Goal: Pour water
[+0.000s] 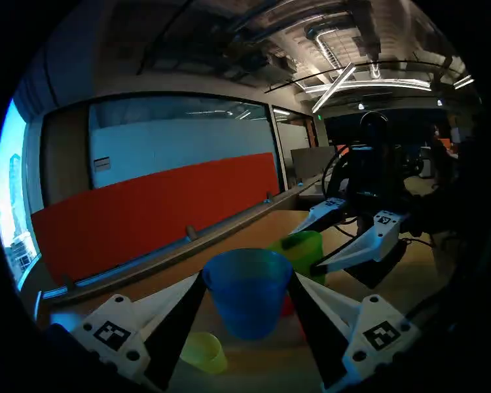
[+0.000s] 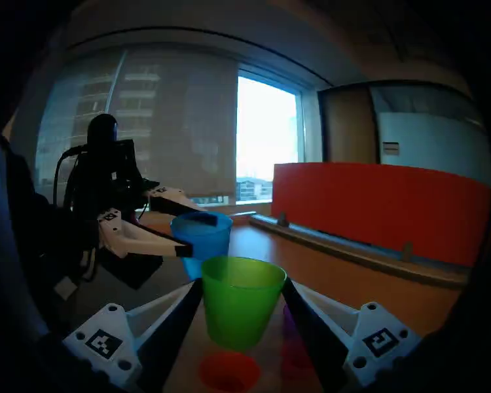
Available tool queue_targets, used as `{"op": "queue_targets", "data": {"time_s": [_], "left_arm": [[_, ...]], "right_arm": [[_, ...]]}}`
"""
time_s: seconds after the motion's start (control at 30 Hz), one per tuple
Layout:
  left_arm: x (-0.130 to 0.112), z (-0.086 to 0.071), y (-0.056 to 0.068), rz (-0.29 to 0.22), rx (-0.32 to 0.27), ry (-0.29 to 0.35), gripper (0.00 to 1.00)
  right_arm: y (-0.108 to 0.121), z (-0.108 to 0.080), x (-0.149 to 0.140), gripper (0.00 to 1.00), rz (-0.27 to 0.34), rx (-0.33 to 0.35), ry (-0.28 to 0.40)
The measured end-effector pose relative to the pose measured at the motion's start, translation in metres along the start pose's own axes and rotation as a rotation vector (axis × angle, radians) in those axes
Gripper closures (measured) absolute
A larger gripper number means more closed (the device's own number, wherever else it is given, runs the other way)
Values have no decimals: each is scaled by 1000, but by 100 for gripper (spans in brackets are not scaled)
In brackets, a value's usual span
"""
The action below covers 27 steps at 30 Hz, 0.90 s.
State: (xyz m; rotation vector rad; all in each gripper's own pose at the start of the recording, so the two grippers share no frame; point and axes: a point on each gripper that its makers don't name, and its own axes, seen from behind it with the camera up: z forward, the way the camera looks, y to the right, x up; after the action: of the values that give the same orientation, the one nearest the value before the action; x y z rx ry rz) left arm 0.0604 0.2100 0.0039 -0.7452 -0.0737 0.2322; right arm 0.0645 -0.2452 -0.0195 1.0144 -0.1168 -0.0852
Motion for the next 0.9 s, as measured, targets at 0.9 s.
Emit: {"op": "queue_targets", "data": {"time_s": [0.9], "left_arm": [[17, 9, 3, 150, 6, 0, 13]], "right_arm": [[-26, -8, -19, 8, -8, 70, -17]]}}
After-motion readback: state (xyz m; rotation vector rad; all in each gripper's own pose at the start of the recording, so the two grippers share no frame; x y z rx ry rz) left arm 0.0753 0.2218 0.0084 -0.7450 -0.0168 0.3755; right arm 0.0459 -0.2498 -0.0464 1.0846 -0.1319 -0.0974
